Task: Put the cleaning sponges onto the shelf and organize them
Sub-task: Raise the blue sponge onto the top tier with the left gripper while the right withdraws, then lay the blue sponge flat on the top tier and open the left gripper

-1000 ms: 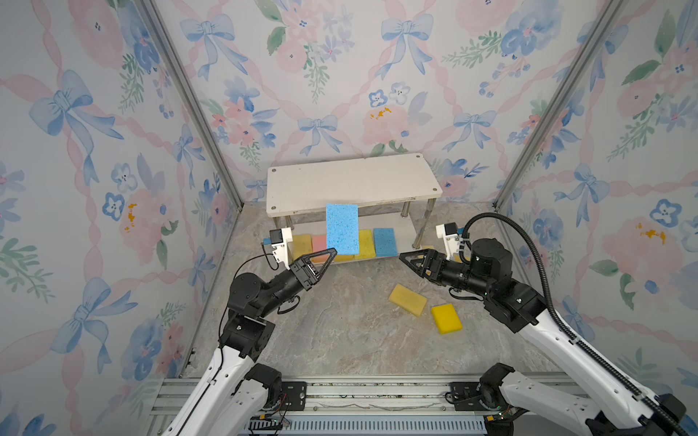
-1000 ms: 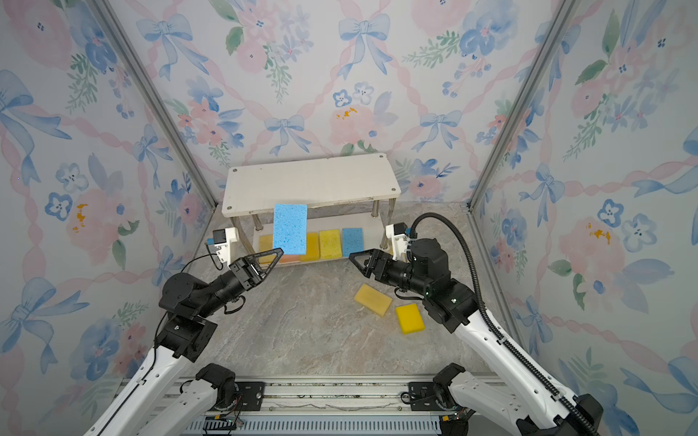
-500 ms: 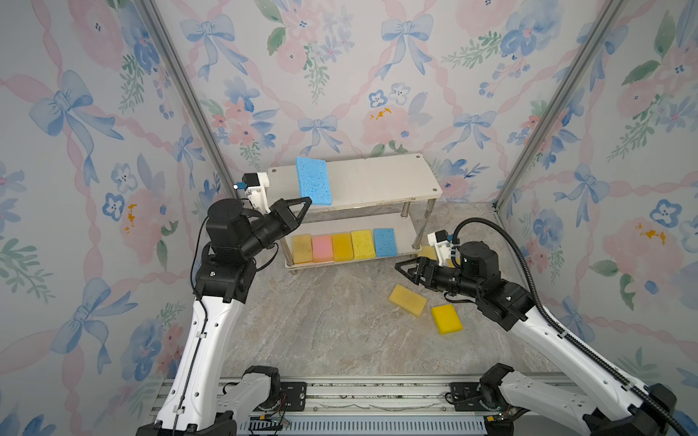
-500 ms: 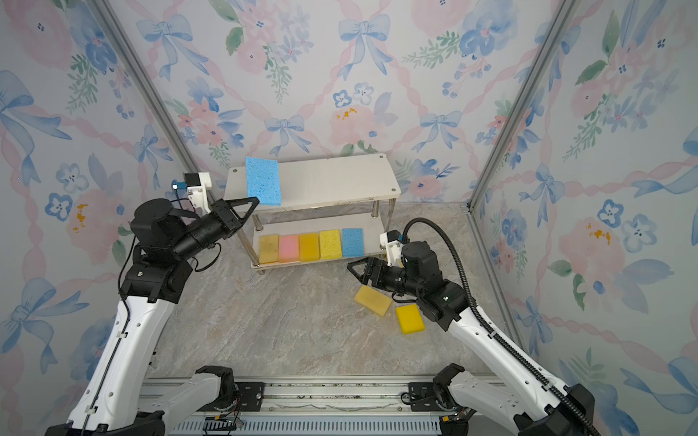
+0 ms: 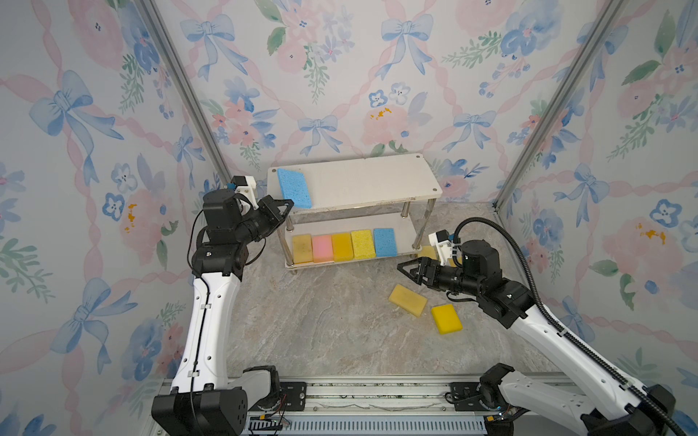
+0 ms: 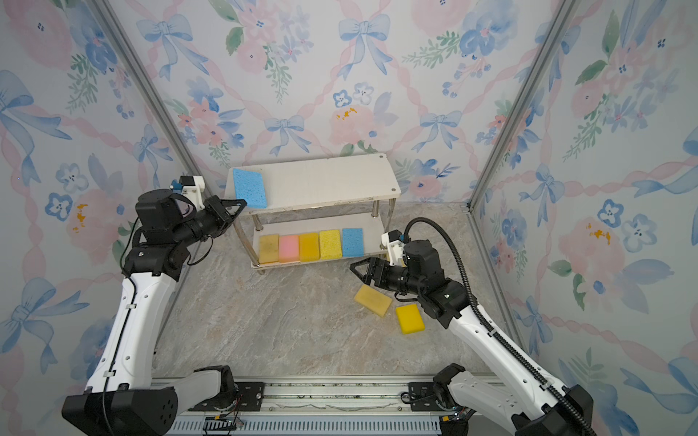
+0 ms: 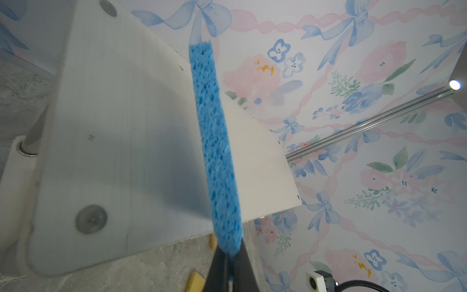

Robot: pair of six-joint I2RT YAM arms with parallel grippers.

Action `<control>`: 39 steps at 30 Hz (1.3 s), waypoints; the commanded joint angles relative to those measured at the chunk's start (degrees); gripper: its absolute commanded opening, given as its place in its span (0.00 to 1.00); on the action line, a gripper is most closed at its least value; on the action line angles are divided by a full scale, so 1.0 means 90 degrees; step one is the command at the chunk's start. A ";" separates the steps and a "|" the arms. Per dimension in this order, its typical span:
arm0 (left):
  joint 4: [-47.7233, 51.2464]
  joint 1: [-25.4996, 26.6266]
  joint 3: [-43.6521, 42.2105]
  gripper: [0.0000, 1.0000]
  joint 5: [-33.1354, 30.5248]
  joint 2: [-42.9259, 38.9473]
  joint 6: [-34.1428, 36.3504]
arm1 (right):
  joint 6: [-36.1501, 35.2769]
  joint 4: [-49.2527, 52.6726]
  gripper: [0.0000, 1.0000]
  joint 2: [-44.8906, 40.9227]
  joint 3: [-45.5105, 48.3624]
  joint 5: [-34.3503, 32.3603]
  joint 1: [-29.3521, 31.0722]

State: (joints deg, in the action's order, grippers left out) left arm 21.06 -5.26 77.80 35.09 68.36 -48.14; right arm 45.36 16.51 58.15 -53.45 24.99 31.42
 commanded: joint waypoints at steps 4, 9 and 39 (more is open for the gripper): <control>0.0194 -0.0220 0.0192 0.00 0.0167 0.0182 0.0389 | -0.0066 0.0052 0.80 0.0041 -0.0106 0.0108 -0.0073; 0.0238 -0.0344 0.0359 0.00 0.0300 0.0395 0.0509 | -0.0032 0.0050 0.80 0.0069 -0.0096 0.0087 -0.0073; 0.0266 -0.0851 -0.0080 0.72 0.0686 0.0315 0.0736 | 0.0086 -0.0016 0.80 0.0118 -0.0128 0.0026 0.0025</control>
State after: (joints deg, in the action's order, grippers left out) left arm 20.27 -12.29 78.35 42.15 70.96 -42.39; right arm 45.82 16.51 59.70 -53.78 25.23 31.51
